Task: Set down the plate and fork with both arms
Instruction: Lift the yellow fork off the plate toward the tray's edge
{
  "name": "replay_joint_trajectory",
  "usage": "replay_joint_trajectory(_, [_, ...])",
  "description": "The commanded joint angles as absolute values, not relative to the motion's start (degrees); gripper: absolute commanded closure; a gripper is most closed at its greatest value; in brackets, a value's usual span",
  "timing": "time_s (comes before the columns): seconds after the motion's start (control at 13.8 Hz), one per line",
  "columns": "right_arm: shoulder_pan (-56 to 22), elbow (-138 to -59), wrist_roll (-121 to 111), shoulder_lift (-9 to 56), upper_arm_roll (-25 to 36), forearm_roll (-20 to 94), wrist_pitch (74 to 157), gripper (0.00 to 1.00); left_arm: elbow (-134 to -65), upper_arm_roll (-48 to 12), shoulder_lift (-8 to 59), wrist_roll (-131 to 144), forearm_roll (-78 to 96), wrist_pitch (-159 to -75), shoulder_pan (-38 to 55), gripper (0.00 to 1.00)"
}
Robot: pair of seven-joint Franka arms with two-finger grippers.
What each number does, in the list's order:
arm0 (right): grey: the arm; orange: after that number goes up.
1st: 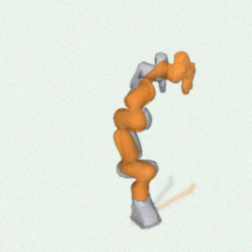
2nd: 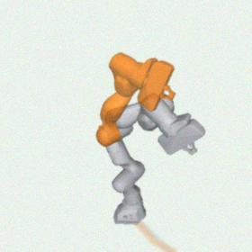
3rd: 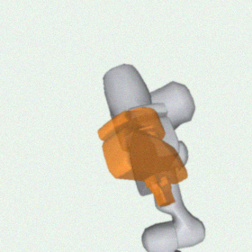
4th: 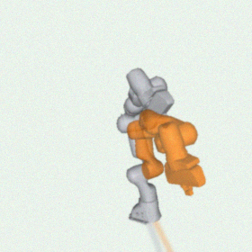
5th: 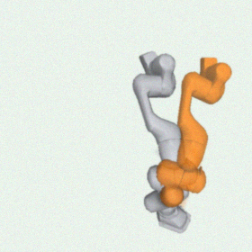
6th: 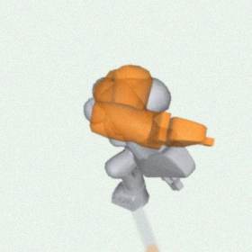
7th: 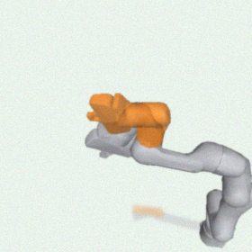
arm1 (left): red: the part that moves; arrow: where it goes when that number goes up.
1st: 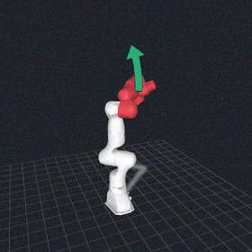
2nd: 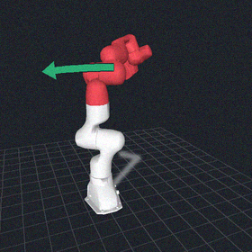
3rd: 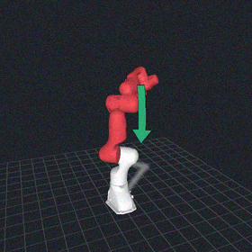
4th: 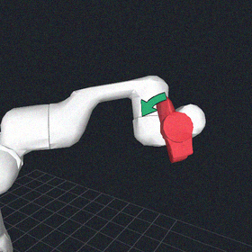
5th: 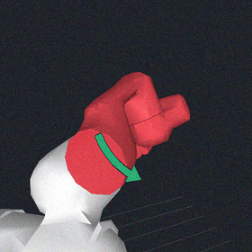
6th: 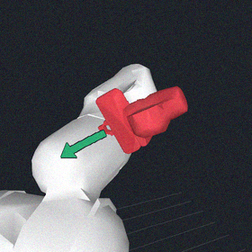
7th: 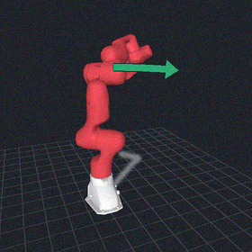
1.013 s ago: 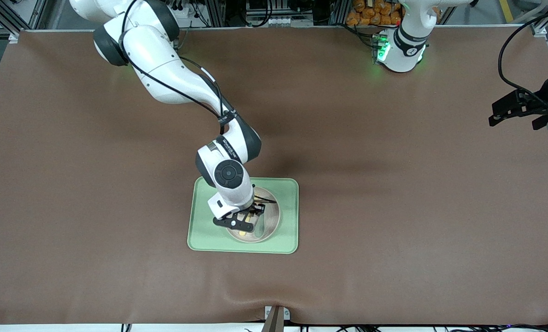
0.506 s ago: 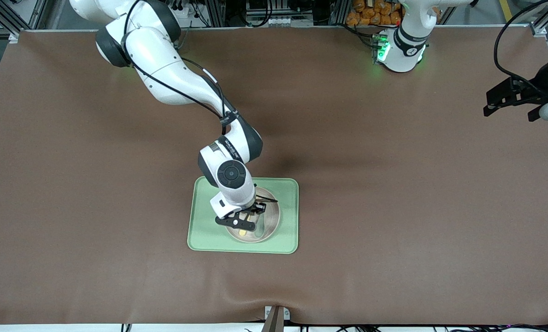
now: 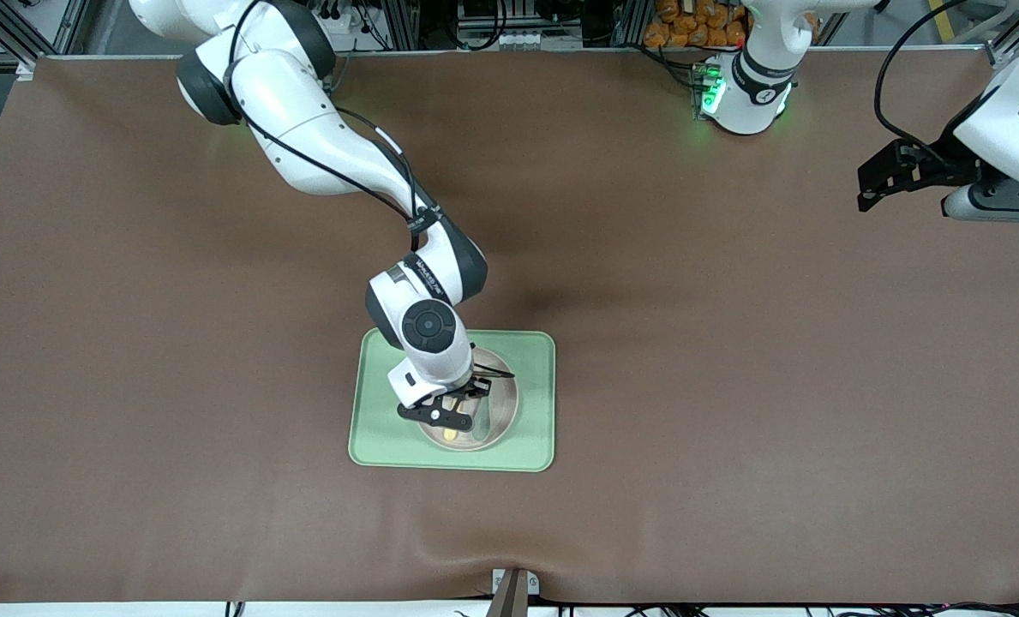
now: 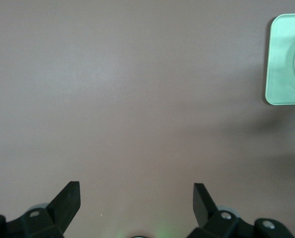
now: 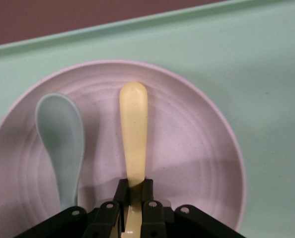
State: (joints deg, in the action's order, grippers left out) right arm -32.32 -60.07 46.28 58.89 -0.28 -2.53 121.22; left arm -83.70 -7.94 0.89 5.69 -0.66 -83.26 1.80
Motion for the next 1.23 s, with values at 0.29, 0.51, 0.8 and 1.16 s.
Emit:
replay_joint_trajectory(0.29, [-23.3, -58.7, 35.4, 53.6, -5.0, -2.3, 113.4, 1.0, -82.4, -7.8, 2.8, 7.3, 0.9, -82.7, 0.4, 0.0])
replay_joint_trajectory(0.51, [-18.2, -61.8, 31.3, 52.8, -9.0, -3.3, 112.5, 1.0, -82.4, -7.9, 3.3, 7.1, 1.0, -83.6, -0.7, 0.0])
replay_joint_trajectory(0.8, [-17.2, -67.8, 30.1, 51.8, -9.1, -7.3, 114.5, 1.0, -82.5, -7.9, 3.5, 7.2, 0.4, -83.7, -0.4, 0.0])
replay_joint_trajectory(1.16, [-17.5, -73.9, 30.0, 50.7, -9.1, -9.5, 120.7, 1.0, -82.9, -8.0, 4.1, 7.5, 0.4, -85.0, -0.3, 0.0])
